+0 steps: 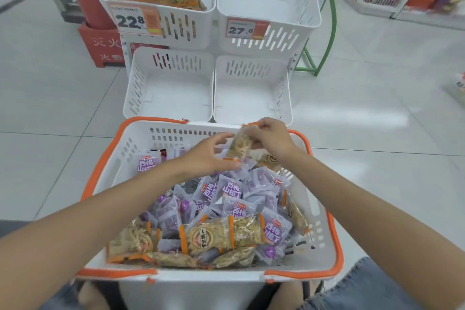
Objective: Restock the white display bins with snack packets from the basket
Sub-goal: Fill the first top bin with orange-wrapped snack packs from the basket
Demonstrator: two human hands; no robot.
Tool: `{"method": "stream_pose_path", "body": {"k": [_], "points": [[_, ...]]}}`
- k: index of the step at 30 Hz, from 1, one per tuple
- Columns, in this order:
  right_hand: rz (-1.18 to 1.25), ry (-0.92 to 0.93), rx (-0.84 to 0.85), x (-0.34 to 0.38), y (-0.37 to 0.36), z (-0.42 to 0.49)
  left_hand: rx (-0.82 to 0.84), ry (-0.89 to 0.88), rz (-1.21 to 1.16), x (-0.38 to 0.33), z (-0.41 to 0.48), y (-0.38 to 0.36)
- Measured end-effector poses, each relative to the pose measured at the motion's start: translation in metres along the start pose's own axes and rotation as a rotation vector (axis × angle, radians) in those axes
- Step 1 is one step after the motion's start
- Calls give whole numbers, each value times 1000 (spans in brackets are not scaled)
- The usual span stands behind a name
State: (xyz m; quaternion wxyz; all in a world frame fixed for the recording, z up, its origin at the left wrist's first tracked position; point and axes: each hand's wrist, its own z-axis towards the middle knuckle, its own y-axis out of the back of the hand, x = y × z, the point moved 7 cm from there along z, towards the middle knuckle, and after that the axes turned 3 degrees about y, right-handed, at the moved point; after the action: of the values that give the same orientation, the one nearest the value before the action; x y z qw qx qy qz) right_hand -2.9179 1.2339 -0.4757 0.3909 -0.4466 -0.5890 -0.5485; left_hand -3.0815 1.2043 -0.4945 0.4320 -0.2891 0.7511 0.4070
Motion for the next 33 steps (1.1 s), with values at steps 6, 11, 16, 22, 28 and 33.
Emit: {"method": "stream_pose_path", "body": {"k": [6,11,16,22,28,33], "points": [[-2,22,142,31,-28,-7,44,183,-383,12,-3,14],[61,14,248,29,-37,-19,-67,181,-589,19,-13,39],[145,-38,255,15,-59,-35,-128,193,-854,31,-18,36],[-491,34,633,-28,-97,-77,-263,307,-708,71,-26,51],[-642,223,686,-47,-101,-74,-249,360,-691,94,-33,57],[-468,82,662,-12,-79,-54,-258,356,-769,96,-28,60]]}}
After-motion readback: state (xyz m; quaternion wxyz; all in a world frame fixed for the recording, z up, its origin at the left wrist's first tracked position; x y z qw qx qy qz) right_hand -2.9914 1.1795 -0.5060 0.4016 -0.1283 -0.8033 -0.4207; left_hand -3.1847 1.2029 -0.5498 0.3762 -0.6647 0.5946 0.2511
